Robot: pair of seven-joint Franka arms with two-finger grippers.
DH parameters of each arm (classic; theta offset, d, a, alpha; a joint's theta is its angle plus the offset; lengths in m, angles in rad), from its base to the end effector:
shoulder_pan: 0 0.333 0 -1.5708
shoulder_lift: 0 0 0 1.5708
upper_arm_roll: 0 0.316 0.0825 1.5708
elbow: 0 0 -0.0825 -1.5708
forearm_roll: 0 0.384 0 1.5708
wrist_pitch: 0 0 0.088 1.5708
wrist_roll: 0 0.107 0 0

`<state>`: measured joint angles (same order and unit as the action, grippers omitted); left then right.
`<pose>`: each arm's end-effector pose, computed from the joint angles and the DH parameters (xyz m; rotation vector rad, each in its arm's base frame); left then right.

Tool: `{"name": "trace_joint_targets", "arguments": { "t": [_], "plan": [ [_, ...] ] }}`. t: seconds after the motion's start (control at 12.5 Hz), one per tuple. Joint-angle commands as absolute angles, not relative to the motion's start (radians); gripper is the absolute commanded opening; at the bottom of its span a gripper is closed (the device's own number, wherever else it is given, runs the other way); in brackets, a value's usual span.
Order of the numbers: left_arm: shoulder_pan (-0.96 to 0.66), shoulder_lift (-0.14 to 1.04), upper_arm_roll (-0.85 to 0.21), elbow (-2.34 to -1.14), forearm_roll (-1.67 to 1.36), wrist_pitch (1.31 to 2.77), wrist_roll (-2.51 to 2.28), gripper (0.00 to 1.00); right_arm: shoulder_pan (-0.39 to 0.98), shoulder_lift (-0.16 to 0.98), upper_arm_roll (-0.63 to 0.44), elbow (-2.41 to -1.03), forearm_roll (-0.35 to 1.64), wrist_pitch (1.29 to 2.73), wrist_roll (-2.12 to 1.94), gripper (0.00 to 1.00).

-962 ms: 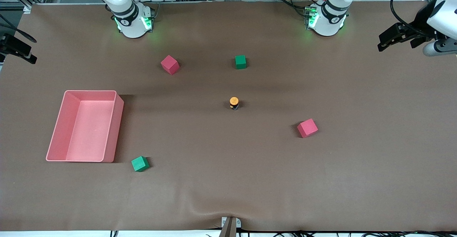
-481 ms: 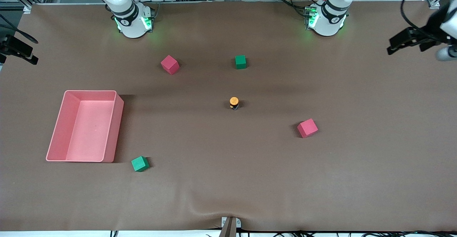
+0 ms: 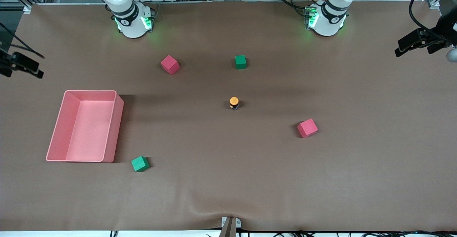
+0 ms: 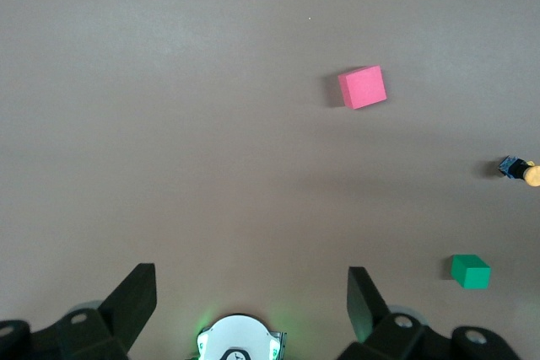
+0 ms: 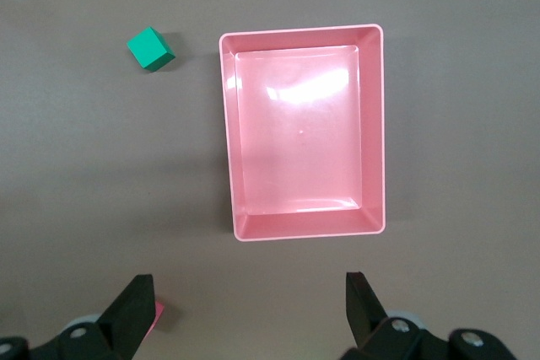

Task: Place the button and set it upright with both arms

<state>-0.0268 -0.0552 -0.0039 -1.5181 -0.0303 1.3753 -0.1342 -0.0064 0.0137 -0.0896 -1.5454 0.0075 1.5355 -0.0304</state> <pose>0.5158 -0.0196 0.6622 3.1122 0.1541 -0.1399 0.5528 -0.0520 0.6258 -3.1320 0.1025 0.0362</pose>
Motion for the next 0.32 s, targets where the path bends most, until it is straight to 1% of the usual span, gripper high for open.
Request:
{"name": "trace_joint_targets", "arguments": {
  "t": [0.0,0.16,0.24],
  "plan": [
    [-0.026,-0.057,-0.009,-1.513,-0.020,1.381,-0.112,1.00,-0.002,0.018,-0.083,-1.511,-0.008,1.514,-0.031,1.00],
    [-0.026,-0.055,-0.009,-1.513,-0.023,1.381,-0.115,1.00,-0.003,0.002,-0.081,-1.511,-0.006,1.505,-0.029,1.00],
    [-0.026,-0.055,-0.009,-1.513,-0.023,1.381,-0.106,1.00,-0.003,-0.002,-0.080,-1.509,-0.005,1.478,-0.029,1.00]
  ]
}}
